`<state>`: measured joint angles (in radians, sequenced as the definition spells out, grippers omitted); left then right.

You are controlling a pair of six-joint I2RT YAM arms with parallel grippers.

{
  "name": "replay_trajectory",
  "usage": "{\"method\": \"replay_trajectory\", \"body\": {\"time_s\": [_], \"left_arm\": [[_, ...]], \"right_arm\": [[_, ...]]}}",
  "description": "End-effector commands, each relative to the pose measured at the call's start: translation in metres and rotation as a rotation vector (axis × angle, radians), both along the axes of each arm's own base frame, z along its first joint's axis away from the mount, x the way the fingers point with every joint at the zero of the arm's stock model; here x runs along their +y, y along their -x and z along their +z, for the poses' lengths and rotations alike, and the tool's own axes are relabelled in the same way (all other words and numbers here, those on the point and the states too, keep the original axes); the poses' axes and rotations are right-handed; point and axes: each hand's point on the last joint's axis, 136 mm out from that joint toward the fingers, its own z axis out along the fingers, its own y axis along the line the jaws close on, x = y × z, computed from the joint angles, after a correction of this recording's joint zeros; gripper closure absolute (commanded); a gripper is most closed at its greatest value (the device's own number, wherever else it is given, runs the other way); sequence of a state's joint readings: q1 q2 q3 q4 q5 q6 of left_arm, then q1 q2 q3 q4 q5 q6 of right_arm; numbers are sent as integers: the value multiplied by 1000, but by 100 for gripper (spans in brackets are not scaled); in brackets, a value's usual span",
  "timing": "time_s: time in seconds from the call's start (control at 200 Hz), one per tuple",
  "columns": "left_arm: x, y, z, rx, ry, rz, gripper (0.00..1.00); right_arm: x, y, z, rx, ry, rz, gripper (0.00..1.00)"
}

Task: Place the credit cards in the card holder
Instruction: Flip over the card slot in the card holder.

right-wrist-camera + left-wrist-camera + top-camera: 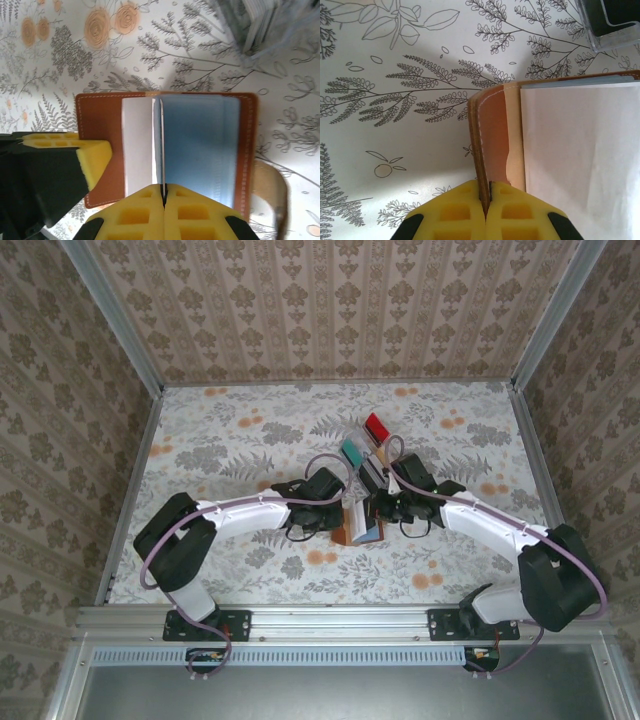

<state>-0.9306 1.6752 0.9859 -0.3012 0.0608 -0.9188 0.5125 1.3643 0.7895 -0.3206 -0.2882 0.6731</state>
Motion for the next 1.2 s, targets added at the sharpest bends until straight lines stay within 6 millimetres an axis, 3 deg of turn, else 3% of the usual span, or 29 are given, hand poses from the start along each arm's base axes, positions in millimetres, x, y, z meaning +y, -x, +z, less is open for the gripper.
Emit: {"method": "replay_trajectory", "body": {"time_s": [0.0, 0.19, 0.375, 0.575, 0.65, 0.75, 0.97, 1.08, 1.195], "left_arm": [[-7, 3, -2, 1, 8, -29, 100], [-9, 4, -3, -3, 30, -33, 100], [0, 11, -12, 8, 22, -17, 94], [16, 12, -7, -30, 15, 37, 72], [25, 12, -2, -47, -6, 61, 58], [33, 8, 7, -84, -9, 93, 52], [33, 1, 27, -152, 34, 120, 22], [23, -3, 32, -168, 59, 91, 18], [24, -3, 19, -131, -8, 85, 23]], "right_arm": [[21, -4, 14, -4, -79, 21, 100], [28, -3, 1, 10, -82, 25, 100], [24, 3, -28, 64, -50, 6, 100], [17, 10, -55, 110, -12, -11, 100], [16, 11, -61, 119, -3, -12, 100], [18, 11, -60, 122, -13, -8, 100], [19, 10, -59, 114, 16, -4, 100], [21, 12, -64, 127, 26, 1, 100], [20, 12, -65, 126, 32, -5, 100]]}}
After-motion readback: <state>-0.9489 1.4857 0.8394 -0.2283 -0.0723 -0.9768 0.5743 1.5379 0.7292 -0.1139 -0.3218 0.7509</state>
